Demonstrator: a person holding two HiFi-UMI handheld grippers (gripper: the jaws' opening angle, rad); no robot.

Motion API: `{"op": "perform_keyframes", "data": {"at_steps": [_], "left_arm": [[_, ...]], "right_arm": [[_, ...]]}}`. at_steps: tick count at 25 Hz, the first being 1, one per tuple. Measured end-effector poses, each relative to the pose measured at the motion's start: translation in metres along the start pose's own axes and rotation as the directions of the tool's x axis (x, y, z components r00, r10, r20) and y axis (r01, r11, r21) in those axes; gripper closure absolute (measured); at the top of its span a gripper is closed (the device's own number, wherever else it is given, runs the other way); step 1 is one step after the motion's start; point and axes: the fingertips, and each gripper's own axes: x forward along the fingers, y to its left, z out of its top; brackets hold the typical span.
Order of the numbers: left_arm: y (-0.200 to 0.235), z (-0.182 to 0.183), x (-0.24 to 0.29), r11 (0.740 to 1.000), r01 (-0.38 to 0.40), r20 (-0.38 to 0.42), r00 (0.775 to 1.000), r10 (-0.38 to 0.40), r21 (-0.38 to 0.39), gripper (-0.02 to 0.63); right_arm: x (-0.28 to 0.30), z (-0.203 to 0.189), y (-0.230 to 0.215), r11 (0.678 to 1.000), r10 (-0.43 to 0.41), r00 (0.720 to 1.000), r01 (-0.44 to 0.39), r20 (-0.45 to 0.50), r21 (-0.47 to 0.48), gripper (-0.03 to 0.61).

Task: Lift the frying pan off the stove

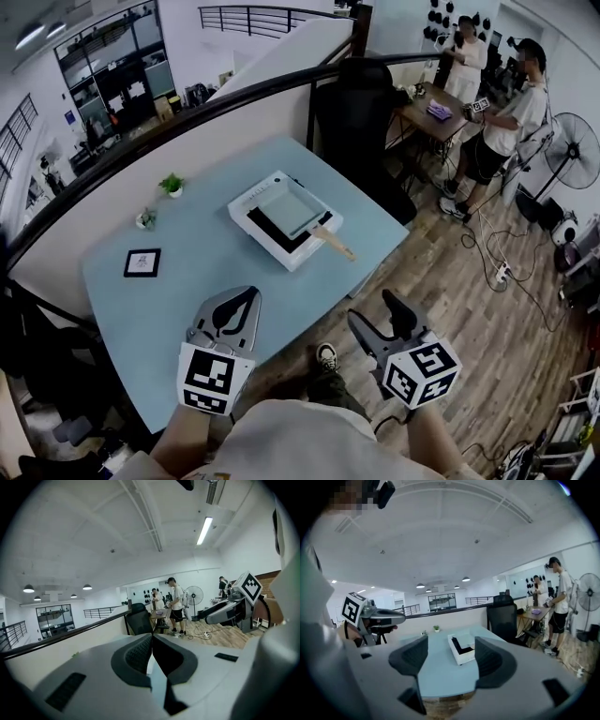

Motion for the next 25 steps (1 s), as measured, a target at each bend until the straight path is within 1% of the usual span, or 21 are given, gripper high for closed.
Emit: {"op": "perform_keyframes", "data": {"at_steps": [4, 8, 13, 20, 23, 25], "left_arm": [[0.013, 0.009, 0.052, 0.999, -0.042, -0.035, 0.998, 0.042, -0.004, 0.607], [0.023, 0.014, 0.096, 0.996, -0.091, -0.069, 0.994, 0.09, -0.013, 0.607], [0.044, 0.012, 0.142, 0.984, -0.174, -0.128, 0.977, 0.169, -0.028, 0.607], [0.064, -0.004, 0.184, 0.955, -0.293, -0.222, 0.935, 0.277, -0.045, 0.607], [0.075, -0.015, 0.187, 0.934, -0.354, -0.262, 0.906, 0.331, -0.045, 0.607], [0.083, -0.024, 0.186, 0.919, -0.392, -0.285, 0.887, 0.364, -0.048, 0.607]], "right_arm": [[0.042, 0.017, -0.04, 0.998, 0.061, 0.998, -0.061, -0.027, -0.007, 0.272], [0.081, 0.026, -0.077, 0.992, 0.121, 0.99, -0.122, -0.065, -0.009, 0.273], [0.141, 0.032, -0.115, 0.977, 0.211, 0.97, -0.212, -0.121, 0.002, 0.275], [0.207, 0.023, -0.145, 0.937, 0.342, 0.913, -0.35, -0.222, 0.003, 0.273], [0.231, 0.011, -0.149, 0.915, 0.39, 0.882, -0.403, -0.265, 0.004, 0.272], [0.242, 0.004, -0.153, 0.905, 0.406, 0.864, -0.426, -0.296, 0.0, 0.27]]}}
